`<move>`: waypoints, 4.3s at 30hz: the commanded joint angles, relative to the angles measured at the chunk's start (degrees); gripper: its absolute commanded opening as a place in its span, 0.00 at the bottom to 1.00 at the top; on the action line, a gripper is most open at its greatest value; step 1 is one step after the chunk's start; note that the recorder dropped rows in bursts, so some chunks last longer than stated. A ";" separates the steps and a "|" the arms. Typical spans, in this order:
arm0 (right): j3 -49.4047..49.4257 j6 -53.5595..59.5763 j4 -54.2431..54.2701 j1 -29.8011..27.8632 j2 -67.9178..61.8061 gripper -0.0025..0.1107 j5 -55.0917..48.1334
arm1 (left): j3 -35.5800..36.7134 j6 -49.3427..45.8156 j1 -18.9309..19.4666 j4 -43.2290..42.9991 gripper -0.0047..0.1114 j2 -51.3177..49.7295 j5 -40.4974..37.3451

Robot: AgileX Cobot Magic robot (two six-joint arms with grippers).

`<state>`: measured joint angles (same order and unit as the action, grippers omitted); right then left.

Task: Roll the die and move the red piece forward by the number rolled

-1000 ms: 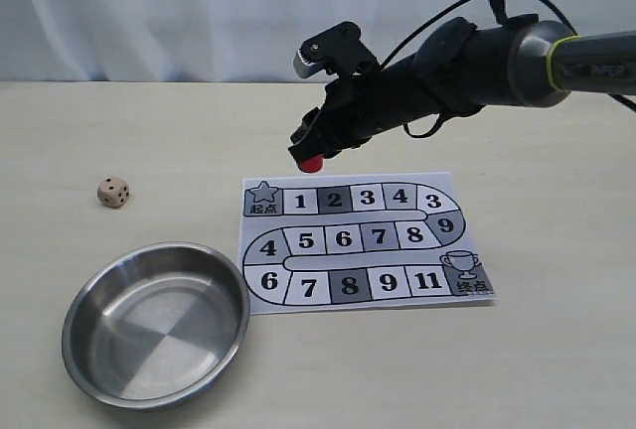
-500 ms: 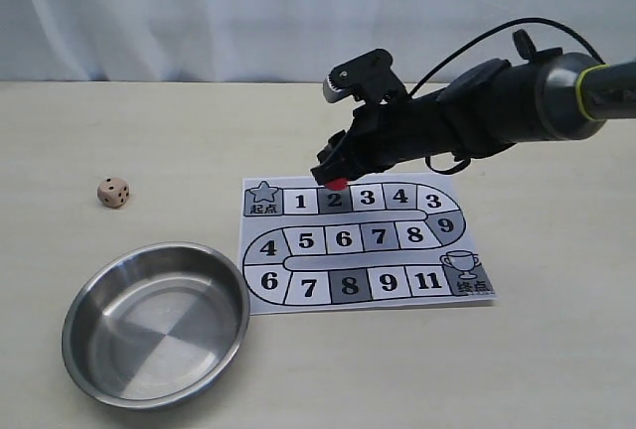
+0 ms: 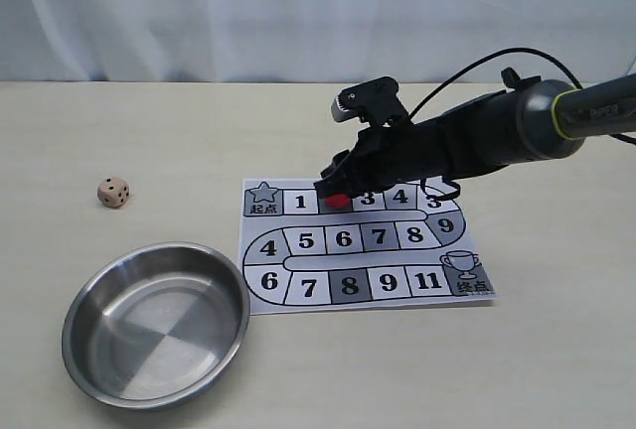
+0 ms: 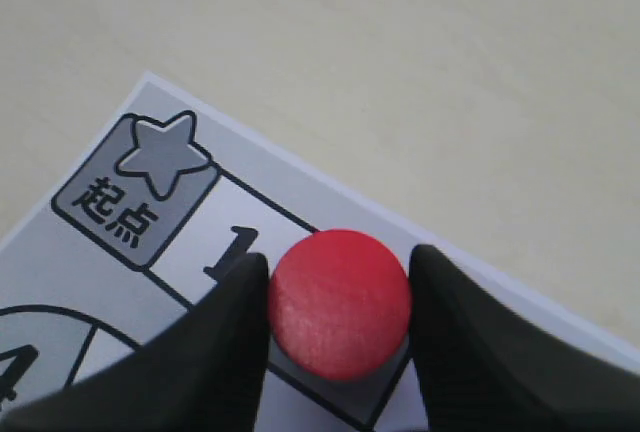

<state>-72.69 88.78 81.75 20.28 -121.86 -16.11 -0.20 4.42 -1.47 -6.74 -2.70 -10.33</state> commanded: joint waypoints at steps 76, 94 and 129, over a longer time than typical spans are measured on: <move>0.53 20.57 18.20 -12.56 18.35 0.06 33.56 | 0.20 0.35 0.08 -0.08 0.04 0.36 0.42; 1.41 18.36 12.68 -28.62 18.35 0.06 41.38 | 0.20 0.35 0.08 -0.08 0.04 0.36 0.42; 1.61 -73.36 -75.23 -31.48 27.38 0.06 -34.87 | 0.20 0.35 0.08 -0.08 0.04 0.36 0.42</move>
<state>-73.94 16.38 9.16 -11.10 -98.35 -52.41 -0.20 4.50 -1.47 -6.74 -2.70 -10.33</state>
